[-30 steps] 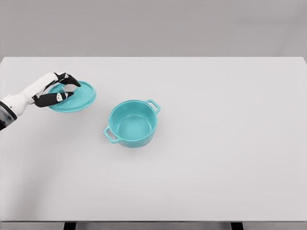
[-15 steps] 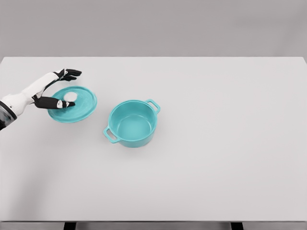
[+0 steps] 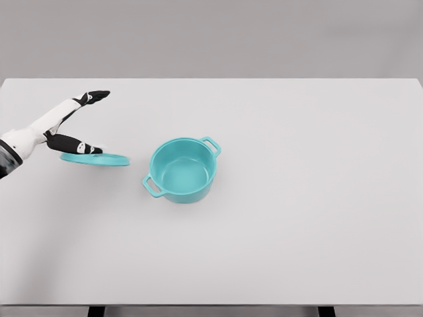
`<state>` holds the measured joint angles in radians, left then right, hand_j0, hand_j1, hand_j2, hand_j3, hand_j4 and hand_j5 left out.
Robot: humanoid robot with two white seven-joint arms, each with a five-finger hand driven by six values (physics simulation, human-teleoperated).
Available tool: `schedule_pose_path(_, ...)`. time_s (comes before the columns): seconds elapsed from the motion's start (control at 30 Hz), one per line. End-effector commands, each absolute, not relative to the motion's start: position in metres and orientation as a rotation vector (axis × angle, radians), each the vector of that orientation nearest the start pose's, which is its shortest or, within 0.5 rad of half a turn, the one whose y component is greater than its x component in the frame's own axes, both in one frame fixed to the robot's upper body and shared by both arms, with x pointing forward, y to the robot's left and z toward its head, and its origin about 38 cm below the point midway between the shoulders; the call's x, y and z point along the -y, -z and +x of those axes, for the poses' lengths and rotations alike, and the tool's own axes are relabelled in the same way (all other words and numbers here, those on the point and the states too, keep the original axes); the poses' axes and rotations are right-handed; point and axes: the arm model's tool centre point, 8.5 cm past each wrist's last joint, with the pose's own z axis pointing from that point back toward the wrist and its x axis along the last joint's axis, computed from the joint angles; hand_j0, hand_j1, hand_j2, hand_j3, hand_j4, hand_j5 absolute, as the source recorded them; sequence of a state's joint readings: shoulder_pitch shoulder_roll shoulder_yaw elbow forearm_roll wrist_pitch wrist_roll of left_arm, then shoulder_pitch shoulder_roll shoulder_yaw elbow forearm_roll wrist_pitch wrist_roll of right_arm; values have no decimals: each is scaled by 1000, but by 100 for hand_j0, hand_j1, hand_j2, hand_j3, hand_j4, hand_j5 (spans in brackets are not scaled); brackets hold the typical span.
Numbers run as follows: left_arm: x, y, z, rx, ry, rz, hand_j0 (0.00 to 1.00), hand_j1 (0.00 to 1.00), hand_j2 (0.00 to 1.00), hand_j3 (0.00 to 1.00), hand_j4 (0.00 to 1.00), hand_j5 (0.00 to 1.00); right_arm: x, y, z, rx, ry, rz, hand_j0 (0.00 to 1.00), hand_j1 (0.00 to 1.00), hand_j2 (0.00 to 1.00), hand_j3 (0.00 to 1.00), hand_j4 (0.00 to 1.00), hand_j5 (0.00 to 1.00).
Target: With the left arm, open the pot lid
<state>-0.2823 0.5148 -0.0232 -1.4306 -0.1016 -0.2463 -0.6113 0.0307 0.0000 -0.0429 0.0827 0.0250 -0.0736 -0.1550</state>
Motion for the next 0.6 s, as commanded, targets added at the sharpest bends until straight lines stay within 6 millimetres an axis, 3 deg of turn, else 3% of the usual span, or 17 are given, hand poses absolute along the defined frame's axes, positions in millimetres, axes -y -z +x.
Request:
schedule_pose_path(0.0, -355, -173, 424, 1574, 1087, 171, 100, 100, 100, 100, 100, 100, 283, 257, -41, -41, 17, -240, 100, 100, 100, 100, 100, 100)
schedule_pose_path(0.23, -361, -178, 422, 1601, 1076, 190, 100, 100, 100, 100, 100, 100, 283, 257, -41, -41, 17, -240, 100, 100, 100, 100, 100, 100)
schedule_pose_path(0.3, -364, -180, 421, 1610, 1061, 195, 80, 80, 80, 80, 80, 80, 283, 257, -41, -41, 17, -240, 100, 100, 100, 100, 100, 100)
schedule_pose_path(0.37, -366, -180, 417, 1611, 1065, 204, 100, 100, 100, 100, 100, 100, 283, 257, -41, -41, 17, -240, 100, 100, 100, 100, 100, 100)
schedule_pose_path(0.57, -366, -178, 415, 1606, 1066, 201, 100, 100, 100, 100, 100, 100, 283, 257, -41, -41, 17, -240, 100, 100, 100, 100, 100, 100)
